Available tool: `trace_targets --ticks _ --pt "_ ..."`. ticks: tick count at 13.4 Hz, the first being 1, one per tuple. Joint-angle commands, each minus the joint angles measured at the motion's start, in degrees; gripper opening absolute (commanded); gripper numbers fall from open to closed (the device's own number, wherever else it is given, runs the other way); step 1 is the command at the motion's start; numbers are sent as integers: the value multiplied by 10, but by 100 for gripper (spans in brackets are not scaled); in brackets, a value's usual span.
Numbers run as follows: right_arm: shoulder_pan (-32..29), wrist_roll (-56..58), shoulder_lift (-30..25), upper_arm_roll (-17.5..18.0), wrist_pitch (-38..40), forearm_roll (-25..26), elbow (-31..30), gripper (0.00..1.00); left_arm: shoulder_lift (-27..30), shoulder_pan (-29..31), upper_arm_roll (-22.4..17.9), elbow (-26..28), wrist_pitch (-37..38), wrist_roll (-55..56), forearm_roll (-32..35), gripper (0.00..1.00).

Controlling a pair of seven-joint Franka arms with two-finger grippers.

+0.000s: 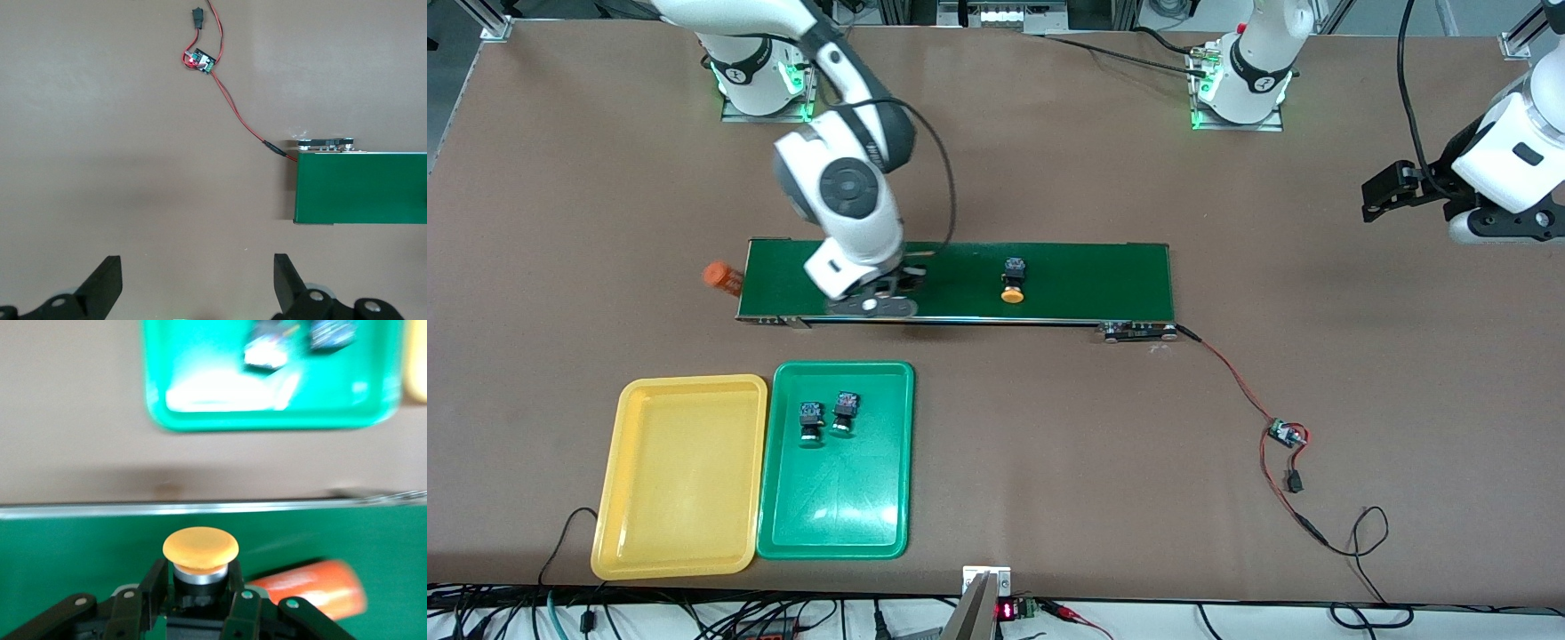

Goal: Sort buttons by color to trays
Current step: 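Carry the yellow button off the belt toward the yellow tray, then lower the yellow button into the yellow tray and open the right gripper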

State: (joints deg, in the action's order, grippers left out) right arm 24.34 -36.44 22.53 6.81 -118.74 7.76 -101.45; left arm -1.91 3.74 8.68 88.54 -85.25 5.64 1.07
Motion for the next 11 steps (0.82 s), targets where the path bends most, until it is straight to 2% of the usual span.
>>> trace_targets --ticks 1,5,8,11 --pt "-38 70 -12 -41 39 0 27 0 -6 6 -1 -14 7 -9 -27 100" --pt "-128 220 2 -59 49 -2 49 1 -7 4 -2 -14 6 -9 -28 100" --pt "-213 339 55 -72 45 -3 89 1 -8 3 -2 -14 6 -9 -28 100" --pt "-239 356 132 -83 42 0 171 2 -9 1 -2 -16 5 -9 -29 100"
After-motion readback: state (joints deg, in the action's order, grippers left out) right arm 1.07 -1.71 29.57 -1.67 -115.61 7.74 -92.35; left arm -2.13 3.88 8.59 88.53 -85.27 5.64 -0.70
